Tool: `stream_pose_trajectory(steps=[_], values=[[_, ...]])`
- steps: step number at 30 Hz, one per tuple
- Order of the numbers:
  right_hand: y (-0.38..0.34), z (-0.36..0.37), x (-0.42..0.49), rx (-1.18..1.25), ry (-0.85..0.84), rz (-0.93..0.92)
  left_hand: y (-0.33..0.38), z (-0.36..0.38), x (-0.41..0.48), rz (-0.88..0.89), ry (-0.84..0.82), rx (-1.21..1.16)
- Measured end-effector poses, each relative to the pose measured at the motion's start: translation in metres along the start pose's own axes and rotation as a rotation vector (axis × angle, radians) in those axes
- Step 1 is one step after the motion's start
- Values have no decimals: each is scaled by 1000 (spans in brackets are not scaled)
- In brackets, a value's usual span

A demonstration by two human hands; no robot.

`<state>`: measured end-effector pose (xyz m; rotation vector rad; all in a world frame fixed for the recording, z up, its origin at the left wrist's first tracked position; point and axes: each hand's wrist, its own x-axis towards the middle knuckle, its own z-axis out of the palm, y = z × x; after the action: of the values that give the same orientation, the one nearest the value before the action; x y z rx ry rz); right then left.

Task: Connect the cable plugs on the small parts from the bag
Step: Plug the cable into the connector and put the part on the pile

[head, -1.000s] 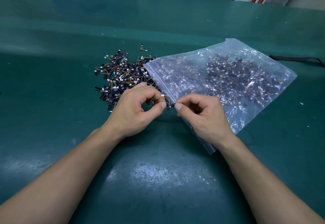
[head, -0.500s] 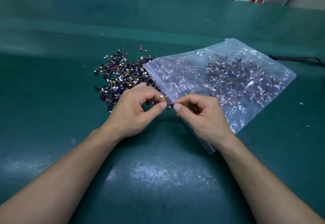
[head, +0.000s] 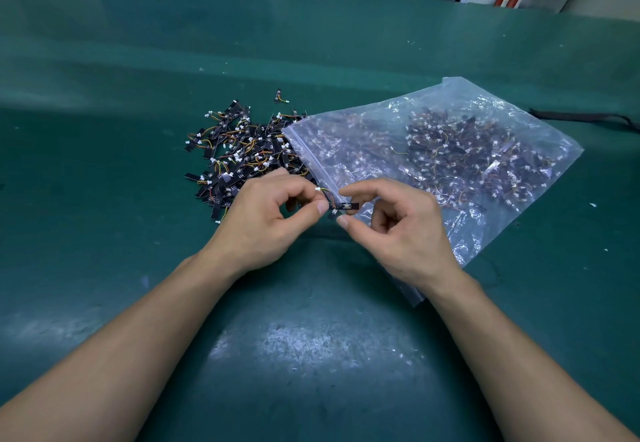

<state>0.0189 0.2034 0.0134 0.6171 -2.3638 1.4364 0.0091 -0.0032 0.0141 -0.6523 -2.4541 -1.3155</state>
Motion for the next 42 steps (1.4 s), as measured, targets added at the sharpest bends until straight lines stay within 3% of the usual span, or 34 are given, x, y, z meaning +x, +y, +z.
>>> stream_pose_trajectory(steps=[5, 19, 42], values=[[3, -1, 2, -86, 40, -82, 3, -1, 1, -25, -22, -53], [-1, -1, 1, -46, 45, -25, 5, -2, 1, 120, 33, 38], [2, 0, 1, -28, 7, 32, 5, -2, 0, 110, 11, 24]])
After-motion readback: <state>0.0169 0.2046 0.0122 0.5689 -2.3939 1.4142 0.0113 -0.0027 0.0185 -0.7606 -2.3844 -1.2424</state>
